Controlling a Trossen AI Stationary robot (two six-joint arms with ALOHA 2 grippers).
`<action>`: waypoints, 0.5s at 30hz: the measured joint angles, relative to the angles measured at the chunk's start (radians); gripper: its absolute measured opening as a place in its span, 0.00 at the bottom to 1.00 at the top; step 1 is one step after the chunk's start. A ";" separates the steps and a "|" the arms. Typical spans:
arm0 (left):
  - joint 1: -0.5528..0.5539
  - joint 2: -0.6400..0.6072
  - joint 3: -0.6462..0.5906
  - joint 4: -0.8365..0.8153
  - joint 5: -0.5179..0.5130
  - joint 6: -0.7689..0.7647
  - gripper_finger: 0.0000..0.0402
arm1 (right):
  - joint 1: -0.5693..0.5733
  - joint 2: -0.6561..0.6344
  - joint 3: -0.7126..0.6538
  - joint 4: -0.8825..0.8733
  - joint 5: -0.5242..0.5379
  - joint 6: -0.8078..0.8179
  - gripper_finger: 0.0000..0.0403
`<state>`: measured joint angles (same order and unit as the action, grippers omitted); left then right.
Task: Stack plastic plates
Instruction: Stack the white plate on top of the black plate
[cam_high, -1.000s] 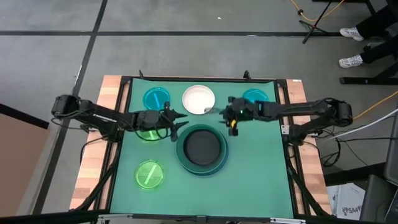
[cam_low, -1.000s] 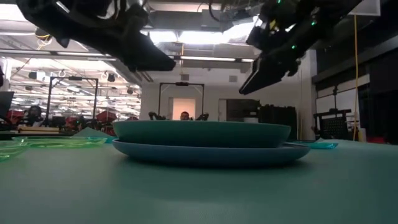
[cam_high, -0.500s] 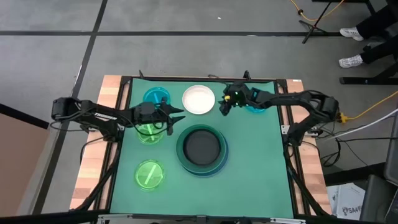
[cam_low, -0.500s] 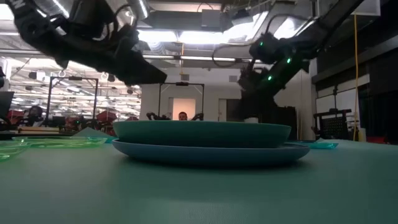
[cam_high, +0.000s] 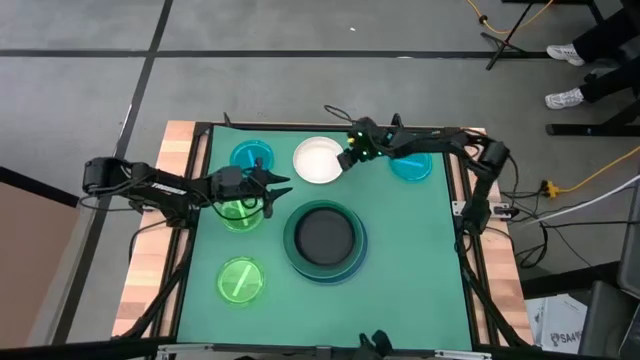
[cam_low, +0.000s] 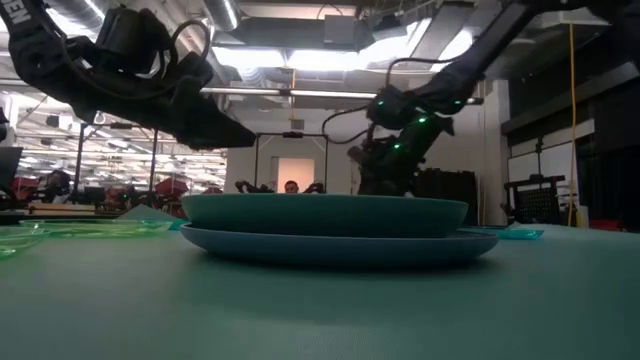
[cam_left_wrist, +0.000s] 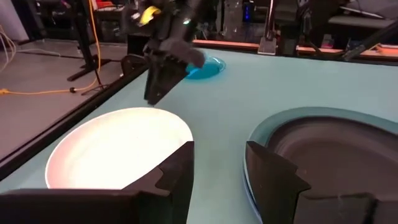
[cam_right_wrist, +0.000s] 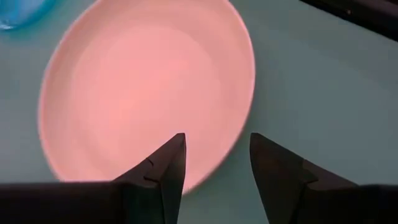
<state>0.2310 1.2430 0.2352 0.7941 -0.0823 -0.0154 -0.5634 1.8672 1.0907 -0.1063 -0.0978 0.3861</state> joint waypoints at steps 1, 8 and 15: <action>0.000 0.000 0.000 0.001 0.000 0.000 0.34 | -0.001 0.020 0.034 -0.032 0.000 -0.004 0.42; 0.000 0.000 0.000 0.000 -0.001 0.026 0.34 | -0.001 0.113 0.230 -0.238 0.028 -0.067 0.42; 0.000 0.000 0.000 0.000 -0.001 0.026 0.34 | -0.001 0.222 0.375 -0.392 0.041 -0.107 0.42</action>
<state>0.2310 1.2430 0.2352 0.7944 -0.0834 0.0105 -0.5640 2.0887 1.4659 -0.4979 -0.0565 0.2791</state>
